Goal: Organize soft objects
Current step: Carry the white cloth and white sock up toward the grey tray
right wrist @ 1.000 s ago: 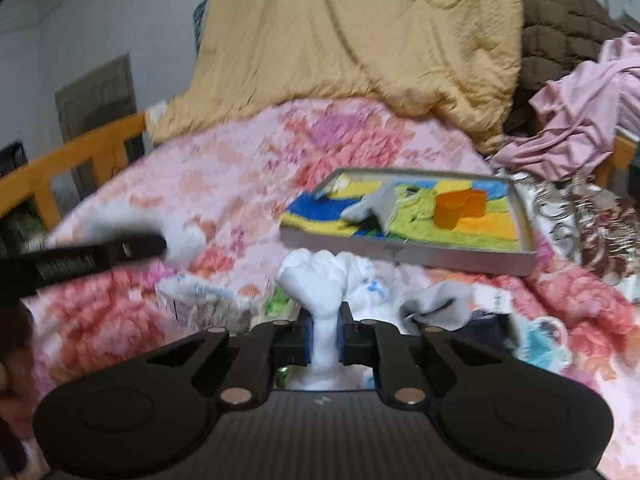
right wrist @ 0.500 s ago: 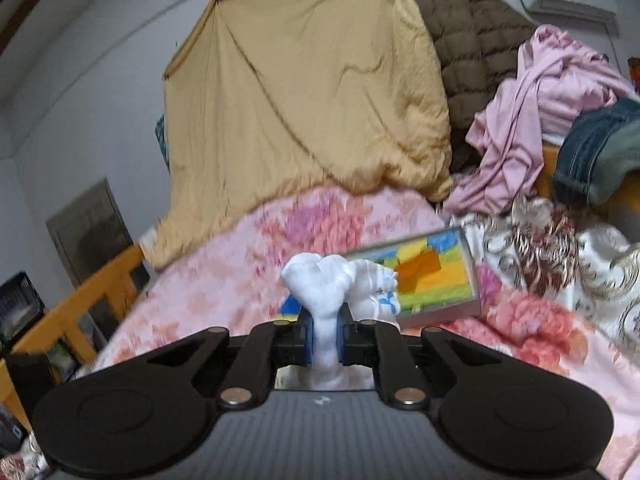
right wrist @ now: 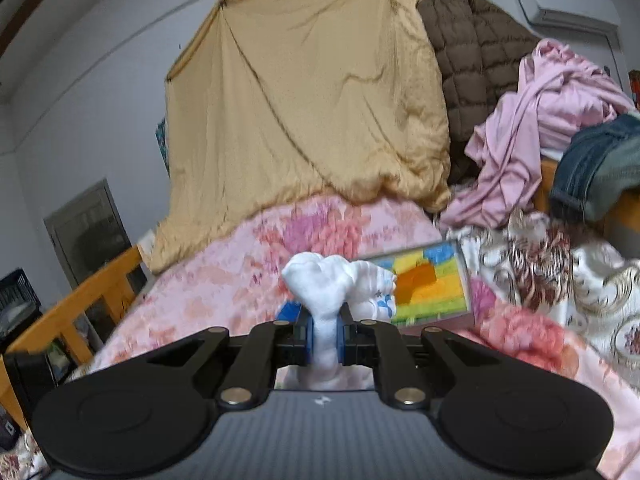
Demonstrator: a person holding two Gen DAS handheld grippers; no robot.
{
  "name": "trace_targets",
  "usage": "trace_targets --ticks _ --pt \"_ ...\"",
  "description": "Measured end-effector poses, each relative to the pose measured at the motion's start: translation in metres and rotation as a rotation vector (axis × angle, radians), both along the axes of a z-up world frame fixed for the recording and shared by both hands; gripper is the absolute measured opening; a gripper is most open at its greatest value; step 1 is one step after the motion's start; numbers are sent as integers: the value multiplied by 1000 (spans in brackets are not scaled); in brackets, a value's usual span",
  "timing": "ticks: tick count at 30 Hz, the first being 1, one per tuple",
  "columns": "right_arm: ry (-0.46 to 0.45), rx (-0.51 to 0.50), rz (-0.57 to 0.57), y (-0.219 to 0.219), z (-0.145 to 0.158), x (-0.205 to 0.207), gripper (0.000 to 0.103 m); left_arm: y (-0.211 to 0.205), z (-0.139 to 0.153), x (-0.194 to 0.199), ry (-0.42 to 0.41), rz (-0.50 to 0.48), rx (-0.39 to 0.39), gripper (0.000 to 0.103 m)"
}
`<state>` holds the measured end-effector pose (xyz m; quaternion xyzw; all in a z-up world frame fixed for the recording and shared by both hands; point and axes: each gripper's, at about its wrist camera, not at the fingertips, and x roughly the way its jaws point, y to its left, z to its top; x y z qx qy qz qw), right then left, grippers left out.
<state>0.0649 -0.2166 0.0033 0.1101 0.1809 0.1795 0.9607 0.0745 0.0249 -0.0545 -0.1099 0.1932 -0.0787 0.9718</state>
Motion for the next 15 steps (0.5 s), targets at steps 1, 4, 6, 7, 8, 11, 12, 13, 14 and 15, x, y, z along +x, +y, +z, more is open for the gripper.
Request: trace_targets --ticks 1,4,6,7,8,11,12,13,14,15 --pt "11 -4 0 2 -3 0 12 0 -1 1 7 -3 0 12" --pt "16 -10 2 7 -7 -1 12 -2 -4 3 27 -10 2 12" --pt "8 -18 5 10 -6 -2 12 -3 -5 3 29 -14 6 12" --pt "5 -20 5 11 -5 -2 12 -3 -5 3 28 -16 6 12" --pt "2 -22 6 13 -4 -2 12 -3 -5 3 28 -16 6 12" --pt "5 -24 8 16 -5 -1 12 -1 -4 4 26 -15 5 12" --pt "5 -26 9 17 -5 0 12 -1 -4 5 26 -15 6 12" --pt "6 -27 11 18 -5 0 12 -1 -4 6 26 -15 6 12" --pt "6 -27 12 19 -5 1 12 -1 -4 6 25 -15 6 12" --pt "6 -27 14 20 -5 1 12 -1 -4 6 25 -15 7 12"
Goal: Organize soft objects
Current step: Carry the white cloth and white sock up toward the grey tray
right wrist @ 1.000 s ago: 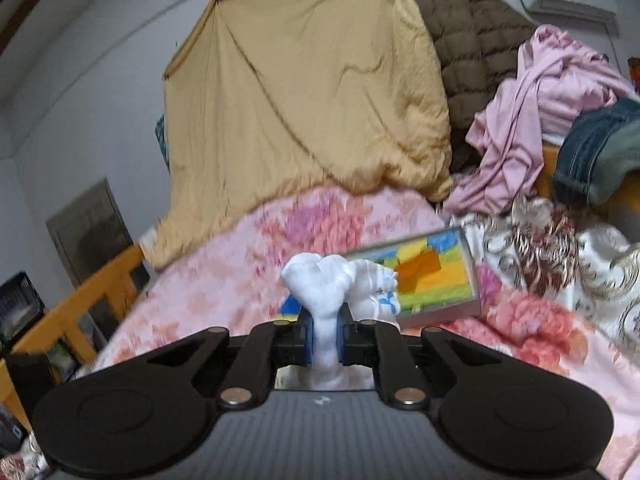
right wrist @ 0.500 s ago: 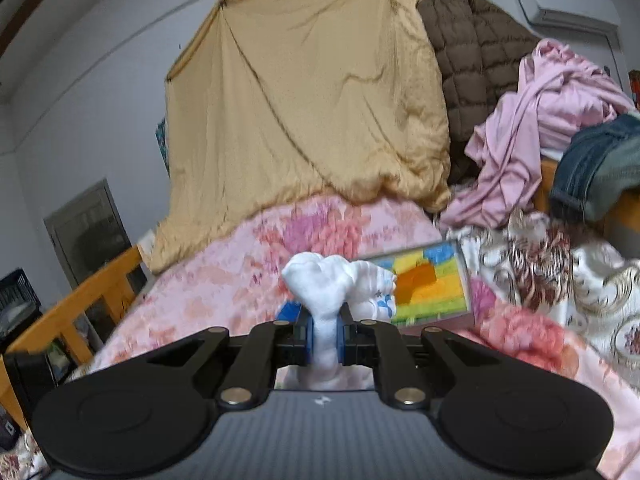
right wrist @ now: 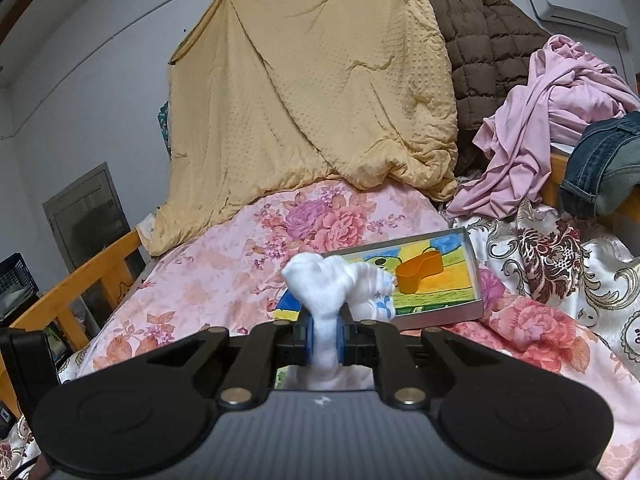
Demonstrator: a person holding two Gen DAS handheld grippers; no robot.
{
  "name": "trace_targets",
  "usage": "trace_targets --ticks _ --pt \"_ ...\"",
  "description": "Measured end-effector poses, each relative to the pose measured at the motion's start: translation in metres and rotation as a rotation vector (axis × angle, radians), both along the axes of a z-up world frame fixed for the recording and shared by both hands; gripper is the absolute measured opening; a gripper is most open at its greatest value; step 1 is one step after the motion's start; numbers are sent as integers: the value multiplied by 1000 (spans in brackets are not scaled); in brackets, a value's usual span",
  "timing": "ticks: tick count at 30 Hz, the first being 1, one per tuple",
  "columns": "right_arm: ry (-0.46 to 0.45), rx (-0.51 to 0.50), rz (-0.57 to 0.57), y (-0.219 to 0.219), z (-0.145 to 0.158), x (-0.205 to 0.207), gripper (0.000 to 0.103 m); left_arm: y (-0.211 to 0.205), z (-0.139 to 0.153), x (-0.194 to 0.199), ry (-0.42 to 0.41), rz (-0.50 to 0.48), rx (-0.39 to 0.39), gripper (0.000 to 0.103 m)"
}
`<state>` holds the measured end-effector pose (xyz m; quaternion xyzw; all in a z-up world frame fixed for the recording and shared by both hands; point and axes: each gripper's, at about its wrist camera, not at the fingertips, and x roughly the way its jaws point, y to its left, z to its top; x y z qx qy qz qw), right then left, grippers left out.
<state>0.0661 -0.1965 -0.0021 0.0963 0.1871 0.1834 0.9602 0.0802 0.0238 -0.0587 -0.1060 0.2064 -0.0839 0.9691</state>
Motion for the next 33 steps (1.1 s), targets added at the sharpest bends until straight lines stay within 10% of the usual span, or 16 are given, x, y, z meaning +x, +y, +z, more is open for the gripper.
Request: trace_targets --ticks 33 --pt "-95 4 -46 -2 16 68 12 0 25 69 -95 -18 38 12"
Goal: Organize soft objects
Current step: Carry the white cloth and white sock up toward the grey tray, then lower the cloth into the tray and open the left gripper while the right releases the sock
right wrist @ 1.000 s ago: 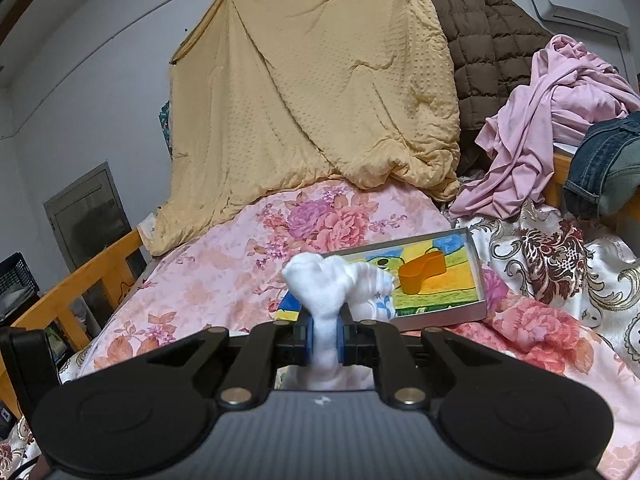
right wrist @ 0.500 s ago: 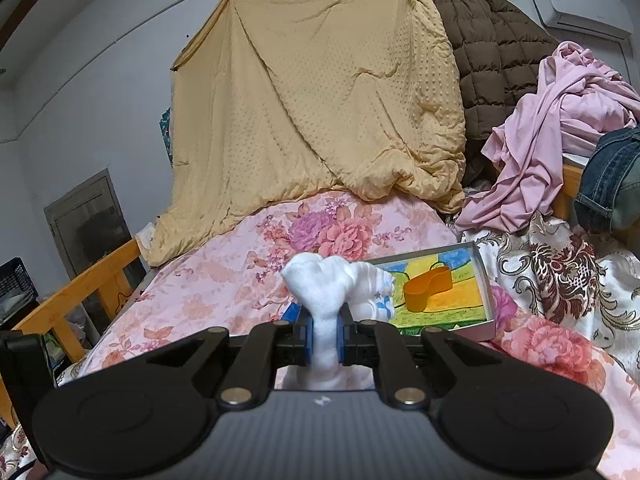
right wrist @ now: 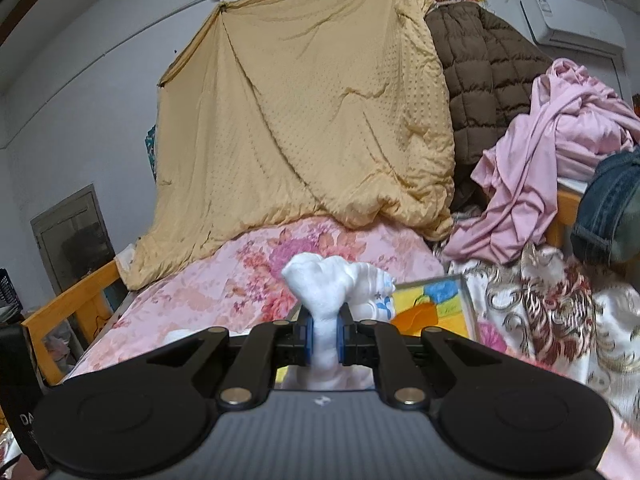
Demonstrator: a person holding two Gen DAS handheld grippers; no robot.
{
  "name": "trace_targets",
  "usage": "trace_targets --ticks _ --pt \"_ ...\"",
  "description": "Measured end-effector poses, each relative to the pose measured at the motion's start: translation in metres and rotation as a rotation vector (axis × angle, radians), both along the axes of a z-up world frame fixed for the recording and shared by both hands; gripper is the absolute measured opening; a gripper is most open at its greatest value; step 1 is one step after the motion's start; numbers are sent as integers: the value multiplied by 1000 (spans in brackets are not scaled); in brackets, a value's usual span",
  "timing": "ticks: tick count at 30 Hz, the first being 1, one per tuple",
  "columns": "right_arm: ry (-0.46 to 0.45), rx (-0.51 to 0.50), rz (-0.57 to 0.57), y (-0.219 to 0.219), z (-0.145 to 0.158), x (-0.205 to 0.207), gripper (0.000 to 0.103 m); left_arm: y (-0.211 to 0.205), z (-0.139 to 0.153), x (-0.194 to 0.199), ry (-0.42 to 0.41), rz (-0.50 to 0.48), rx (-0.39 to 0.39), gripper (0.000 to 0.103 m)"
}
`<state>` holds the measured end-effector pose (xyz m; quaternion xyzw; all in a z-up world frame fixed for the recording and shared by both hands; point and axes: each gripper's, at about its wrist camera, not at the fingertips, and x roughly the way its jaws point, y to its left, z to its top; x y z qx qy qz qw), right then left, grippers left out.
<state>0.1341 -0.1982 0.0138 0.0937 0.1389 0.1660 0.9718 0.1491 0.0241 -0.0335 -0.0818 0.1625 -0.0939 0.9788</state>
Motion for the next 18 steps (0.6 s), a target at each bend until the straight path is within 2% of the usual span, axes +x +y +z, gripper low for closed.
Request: trace_targets --ticks 12,18 --pt "-76 -53 -45 -7 12 59 12 -1 21 68 -48 -19 -13 12" --pt "-40 -91 -63 -5 0 108 12 -13 19 115 -38 -57 -42 12"
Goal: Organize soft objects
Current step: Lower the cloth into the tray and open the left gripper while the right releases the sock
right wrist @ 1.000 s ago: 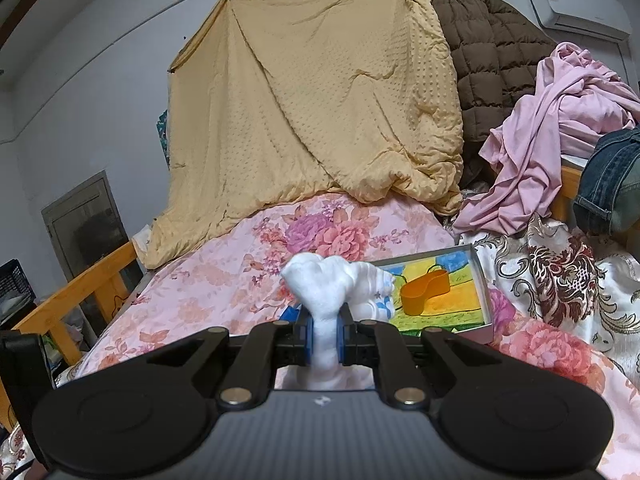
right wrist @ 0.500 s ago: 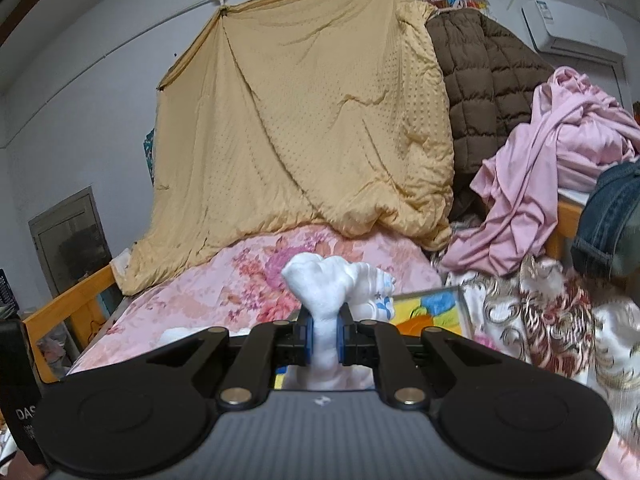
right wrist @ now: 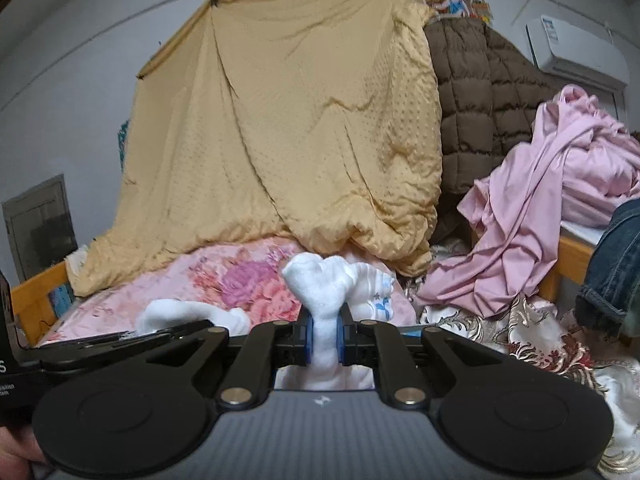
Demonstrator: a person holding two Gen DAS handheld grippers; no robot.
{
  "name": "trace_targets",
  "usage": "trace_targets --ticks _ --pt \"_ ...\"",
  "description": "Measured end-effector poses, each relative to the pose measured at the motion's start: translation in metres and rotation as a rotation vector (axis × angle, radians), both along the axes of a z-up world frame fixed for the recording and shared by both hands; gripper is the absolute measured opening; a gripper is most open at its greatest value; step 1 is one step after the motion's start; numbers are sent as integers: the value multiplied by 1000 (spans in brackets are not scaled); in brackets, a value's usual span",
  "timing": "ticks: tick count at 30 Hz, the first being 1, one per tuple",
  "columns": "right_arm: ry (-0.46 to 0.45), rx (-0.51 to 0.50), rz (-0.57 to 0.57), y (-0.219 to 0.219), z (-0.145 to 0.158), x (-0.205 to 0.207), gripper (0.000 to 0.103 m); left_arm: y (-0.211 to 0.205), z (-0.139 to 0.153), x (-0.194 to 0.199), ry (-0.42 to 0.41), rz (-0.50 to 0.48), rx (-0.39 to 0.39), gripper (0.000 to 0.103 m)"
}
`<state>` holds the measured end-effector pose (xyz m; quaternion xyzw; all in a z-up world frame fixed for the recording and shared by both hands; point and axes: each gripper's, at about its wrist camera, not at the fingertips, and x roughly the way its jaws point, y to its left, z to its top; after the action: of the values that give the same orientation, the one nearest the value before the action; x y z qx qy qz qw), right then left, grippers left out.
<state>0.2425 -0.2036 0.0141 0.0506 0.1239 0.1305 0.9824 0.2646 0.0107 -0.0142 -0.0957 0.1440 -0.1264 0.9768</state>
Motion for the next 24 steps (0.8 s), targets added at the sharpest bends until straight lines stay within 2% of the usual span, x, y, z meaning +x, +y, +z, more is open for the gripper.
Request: trace_targets --ticks 4,9,12,18,24 --pt "45 -5 -24 -3 -10 32 12 -9 -13 38 66 -17 -40 12" --pt "130 -42 -73 -4 -39 74 12 -17 -34 82 136 -2 -35 12" --pt "202 -67 -90 -2 -62 96 12 -18 -56 110 229 4 -72 12" --pt "302 -71 -77 7 -96 125 13 -34 -92 144 314 -3 5 14" --pt "381 1 -48 13 -116 146 14 -36 -119 162 382 23 36 15"
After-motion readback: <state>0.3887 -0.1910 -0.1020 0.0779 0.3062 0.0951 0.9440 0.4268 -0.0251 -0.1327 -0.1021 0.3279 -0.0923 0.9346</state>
